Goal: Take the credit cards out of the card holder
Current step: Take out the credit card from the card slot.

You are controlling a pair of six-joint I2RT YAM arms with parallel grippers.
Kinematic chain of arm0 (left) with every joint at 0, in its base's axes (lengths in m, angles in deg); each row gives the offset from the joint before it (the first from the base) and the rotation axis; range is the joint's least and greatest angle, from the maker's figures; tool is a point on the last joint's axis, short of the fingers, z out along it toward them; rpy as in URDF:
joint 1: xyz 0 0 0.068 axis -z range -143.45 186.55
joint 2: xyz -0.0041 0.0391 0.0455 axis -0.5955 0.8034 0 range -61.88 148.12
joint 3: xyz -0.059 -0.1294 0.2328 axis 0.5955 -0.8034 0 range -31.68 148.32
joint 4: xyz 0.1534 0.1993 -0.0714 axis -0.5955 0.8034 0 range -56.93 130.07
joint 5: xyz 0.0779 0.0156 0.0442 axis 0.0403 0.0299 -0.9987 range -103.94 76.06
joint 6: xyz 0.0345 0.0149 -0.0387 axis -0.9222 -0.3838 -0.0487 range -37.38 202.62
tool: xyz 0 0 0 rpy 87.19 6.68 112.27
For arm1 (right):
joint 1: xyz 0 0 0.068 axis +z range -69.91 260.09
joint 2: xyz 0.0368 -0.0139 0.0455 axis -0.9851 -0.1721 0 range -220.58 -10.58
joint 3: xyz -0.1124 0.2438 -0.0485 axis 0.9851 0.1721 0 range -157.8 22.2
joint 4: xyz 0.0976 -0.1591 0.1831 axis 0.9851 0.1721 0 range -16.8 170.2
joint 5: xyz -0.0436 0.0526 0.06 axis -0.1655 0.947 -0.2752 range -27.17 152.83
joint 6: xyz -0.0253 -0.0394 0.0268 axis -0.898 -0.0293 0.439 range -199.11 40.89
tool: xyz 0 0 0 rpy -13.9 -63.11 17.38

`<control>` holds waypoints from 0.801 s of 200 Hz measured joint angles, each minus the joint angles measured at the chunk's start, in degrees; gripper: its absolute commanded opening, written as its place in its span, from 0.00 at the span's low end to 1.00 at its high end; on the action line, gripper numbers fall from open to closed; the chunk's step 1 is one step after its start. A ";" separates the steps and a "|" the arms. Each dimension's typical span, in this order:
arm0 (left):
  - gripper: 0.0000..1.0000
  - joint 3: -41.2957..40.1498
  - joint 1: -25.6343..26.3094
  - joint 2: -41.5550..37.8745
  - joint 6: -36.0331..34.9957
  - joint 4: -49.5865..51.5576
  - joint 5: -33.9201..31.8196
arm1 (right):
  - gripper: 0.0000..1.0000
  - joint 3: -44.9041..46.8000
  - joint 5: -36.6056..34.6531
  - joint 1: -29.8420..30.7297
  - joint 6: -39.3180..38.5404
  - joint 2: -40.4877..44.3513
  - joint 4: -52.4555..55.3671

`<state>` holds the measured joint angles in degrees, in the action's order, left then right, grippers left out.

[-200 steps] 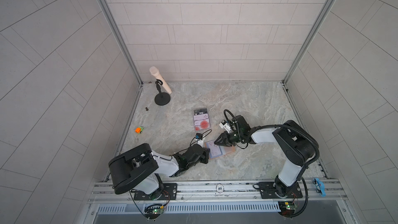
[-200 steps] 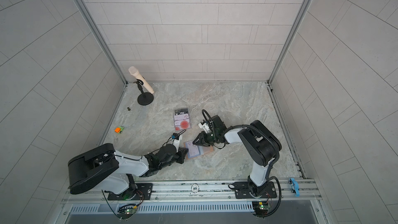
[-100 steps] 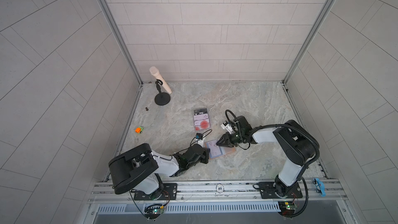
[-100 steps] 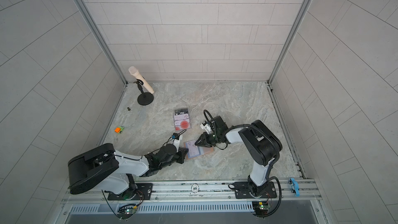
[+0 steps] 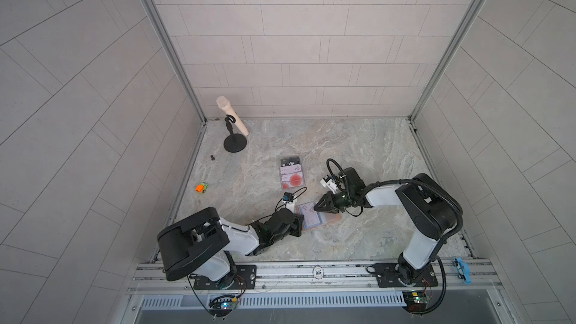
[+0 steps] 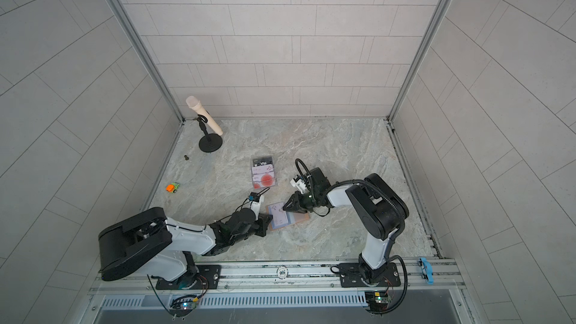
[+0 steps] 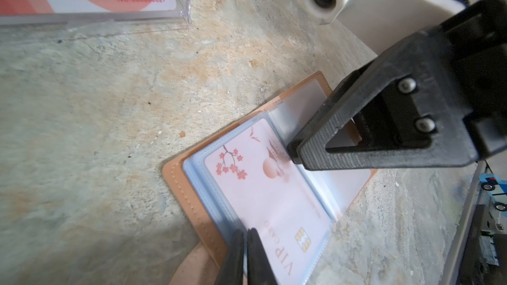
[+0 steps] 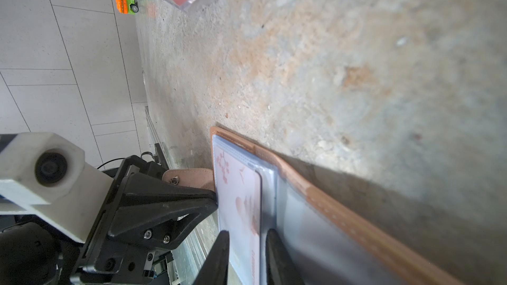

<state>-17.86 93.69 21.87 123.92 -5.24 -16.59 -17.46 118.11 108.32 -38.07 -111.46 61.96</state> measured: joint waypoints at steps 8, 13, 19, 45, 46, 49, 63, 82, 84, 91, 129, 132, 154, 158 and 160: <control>0.11 0.02 0.00 0.02 0.00 -0.02 0.00 | 0.27 0.00 0.13 0.07 0.00 -0.04 0.02; 0.11 0.02 0.00 0.04 0.00 -0.04 0.00 | 0.27 0.00 0.22 0.15 -0.02 -0.04 0.04; 0.11 0.02 0.00 0.04 0.00 -0.04 0.00 | 0.27 -0.02 0.33 0.31 -0.09 -0.04 0.17; 0.11 0.02 0.00 0.20 0.02 -0.26 -0.02 | 0.27 -0.26 0.79 1.09 -0.33 -0.04 1.31; 0.11 0.02 0.00 0.20 0.00 -0.28 -0.02 | 0.27 -0.28 0.81 1.11 -0.35 -0.04 1.36; 0.11 0.02 0.00 0.22 0.02 -0.33 -0.02 | 0.27 -0.35 0.85 1.14 -0.35 -0.04 1.46; 0.11 0.02 0.00 0.44 0.02 -0.66 -0.04 | 0.27 -0.57 1.07 1.14 -0.39 -0.04 1.88; 0.11 0.02 0.00 0.70 0.02 -1.01 -0.07 | 0.26 -0.59 1.55 1.14 -0.35 -0.04 2.01; 0.11 0.02 0.00 0.72 0.02 -1.07 -0.07 | 0.26 -0.59 1.60 1.14 -0.35 -0.04 2.01; 0.11 0.02 0.00 0.81 0.02 -1.20 -0.09 | 0.27 -0.59 1.88 1.14 -0.31 -0.04 1.99; 0.11 0.02 0.00 1.01 0.02 -1.53 -0.11 | 0.26 -0.61 3.23 1.14 0.13 -0.50 1.40; 0.11 0.02 0.00 1.03 0.02 -1.55 -0.11 | 0.26 -0.61 3.32 1.14 0.15 -0.66 1.38; 0.11 0.02 0.00 1.16 0.02 -1.77 -0.13 | 0.26 -0.94 3.89 1.42 0.50 -1.38 1.16; 0.11 0.02 0.00 1.18 0.02 -1.84 -0.13 | 0.26 -1.05 3.93 1.53 0.61 -1.51 1.09; 0.11 0.02 0.00 1.18 0.02 -1.86 -0.13 | 0.26 -1.11 4.00 1.60 0.66 -1.57 1.07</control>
<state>-17.84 93.69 23.05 123.94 -7.10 -16.72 -18.58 122.11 109.91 -37.42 -113.03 63.03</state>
